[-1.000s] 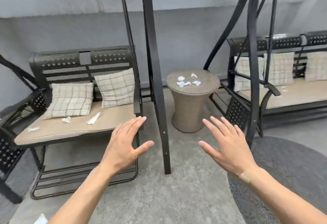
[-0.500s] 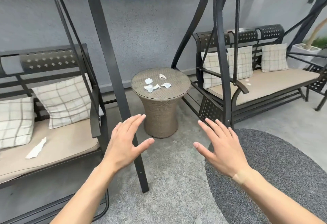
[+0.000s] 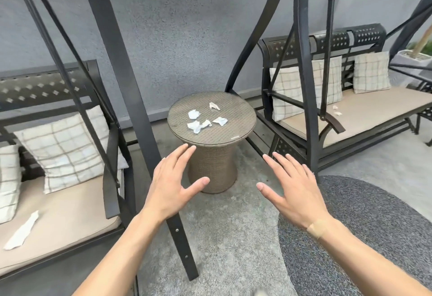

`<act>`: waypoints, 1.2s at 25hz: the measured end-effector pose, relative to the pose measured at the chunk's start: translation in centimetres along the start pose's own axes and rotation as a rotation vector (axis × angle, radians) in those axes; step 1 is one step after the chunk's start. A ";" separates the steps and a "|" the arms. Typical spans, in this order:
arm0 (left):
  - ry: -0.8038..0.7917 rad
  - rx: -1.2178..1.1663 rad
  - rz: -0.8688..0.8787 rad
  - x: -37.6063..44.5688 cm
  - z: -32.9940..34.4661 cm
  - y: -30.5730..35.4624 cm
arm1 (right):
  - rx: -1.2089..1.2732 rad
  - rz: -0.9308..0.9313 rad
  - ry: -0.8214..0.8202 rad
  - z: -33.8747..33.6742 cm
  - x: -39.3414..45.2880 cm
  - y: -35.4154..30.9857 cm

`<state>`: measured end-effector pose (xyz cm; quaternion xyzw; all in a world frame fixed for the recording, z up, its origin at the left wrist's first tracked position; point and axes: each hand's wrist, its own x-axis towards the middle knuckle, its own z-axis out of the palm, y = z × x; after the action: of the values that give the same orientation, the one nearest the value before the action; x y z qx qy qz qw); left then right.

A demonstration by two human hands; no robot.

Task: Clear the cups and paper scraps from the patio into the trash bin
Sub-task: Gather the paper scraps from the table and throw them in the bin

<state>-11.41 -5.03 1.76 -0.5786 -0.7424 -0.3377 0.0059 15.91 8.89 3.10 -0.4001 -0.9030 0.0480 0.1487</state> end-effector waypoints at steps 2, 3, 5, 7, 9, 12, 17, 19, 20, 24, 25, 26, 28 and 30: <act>0.007 0.003 -0.012 2.7 1.5 -1.1 | 0.015 -0.013 0.002 1.1 3.1 1.1; 0.012 0.001 -0.020 4.2 2.4 -1.4 | 0.021 -0.022 0.003 1.7 4.7 1.8; 0.019 0.006 -0.031 7.3 4.2 -1.8 | 0.031 -0.043 0.008 2.7 8.3 3.6; 0.014 0.017 -0.037 10.6 6.1 -2.0 | 0.031 -0.065 0.004 3.5 12.1 5.8; 0.014 0.019 -0.054 13.9 7.6 -2.2 | 0.032 -0.087 -0.007 4.1 16.0 8.0; 0.024 0.022 -0.124 18.8 9.5 -2.3 | 0.050 -0.117 -0.032 4.6 21.4 11.3; 0.034 0.059 -0.199 24.1 11.6 -3.3 | 0.099 -0.159 -0.078 6.0 28.9 14.3; 0.044 0.070 -0.230 25.4 12.0 -4.6 | 0.119 -0.174 -0.088 7.1 31.4 14.6; 0.046 0.076 -0.245 26.1 12.3 -5.4 | 0.130 -0.183 -0.097 7.9 32.7 14.7; 0.057 0.077 -0.333 28.2 14.0 -9.7 | 0.143 -0.218 -0.152 11.3 38.0 14.2; 0.052 0.074 -0.353 28.8 14.6 -10.9 | 0.140 -0.223 -0.164 12.2 39.3 14.0; 0.044 0.067 -0.375 29.6 15.1 -12.1 | 0.135 -0.229 -0.177 13.1 40.7 13.7; 0.032 0.043 -0.428 31.6 16.4 -14.8 | 0.121 -0.243 -0.205 14.8 44.0 13.3; 0.011 0.020 -0.473 33.7 17.5 -17.3 | 0.118 -0.249 -0.217 16.2 47.3 12.8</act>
<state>-30.84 30.93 -6.86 -0.3865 -0.8606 -0.3255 -0.0634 -10.08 52.96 -4.06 -0.2681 -0.9520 0.1250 0.0786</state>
